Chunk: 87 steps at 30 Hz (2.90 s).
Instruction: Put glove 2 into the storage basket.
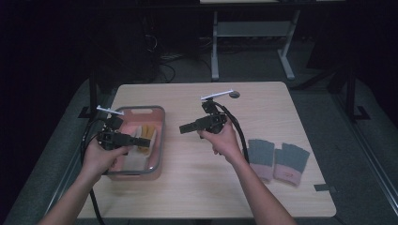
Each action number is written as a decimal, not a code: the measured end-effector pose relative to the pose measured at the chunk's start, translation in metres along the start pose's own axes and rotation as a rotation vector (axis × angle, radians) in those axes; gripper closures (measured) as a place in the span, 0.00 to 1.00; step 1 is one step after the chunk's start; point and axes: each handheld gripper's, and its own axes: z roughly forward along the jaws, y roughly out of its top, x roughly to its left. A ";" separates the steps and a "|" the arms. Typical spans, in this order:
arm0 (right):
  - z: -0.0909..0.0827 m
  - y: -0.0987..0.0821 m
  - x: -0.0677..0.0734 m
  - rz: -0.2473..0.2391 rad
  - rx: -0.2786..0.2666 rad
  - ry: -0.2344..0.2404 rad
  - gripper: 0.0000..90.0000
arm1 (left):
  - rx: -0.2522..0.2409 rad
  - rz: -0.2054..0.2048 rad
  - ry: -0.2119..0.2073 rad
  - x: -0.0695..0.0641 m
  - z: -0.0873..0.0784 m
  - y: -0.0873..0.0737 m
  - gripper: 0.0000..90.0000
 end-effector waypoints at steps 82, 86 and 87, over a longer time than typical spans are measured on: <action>-0.143 -0.091 -0.072 0.068 -0.081 -0.245 0.47 | 0.059 0.233 -0.182 -0.111 0.107 0.012 0.34; -0.149 -0.097 -0.078 0.078 -0.083 -0.270 0.48 | 0.066 0.239 -0.185 -0.115 0.114 0.012 0.34; -0.151 -0.099 -0.079 0.081 -0.078 -0.278 0.48 | 0.067 0.240 -0.187 -0.116 0.115 0.012 0.34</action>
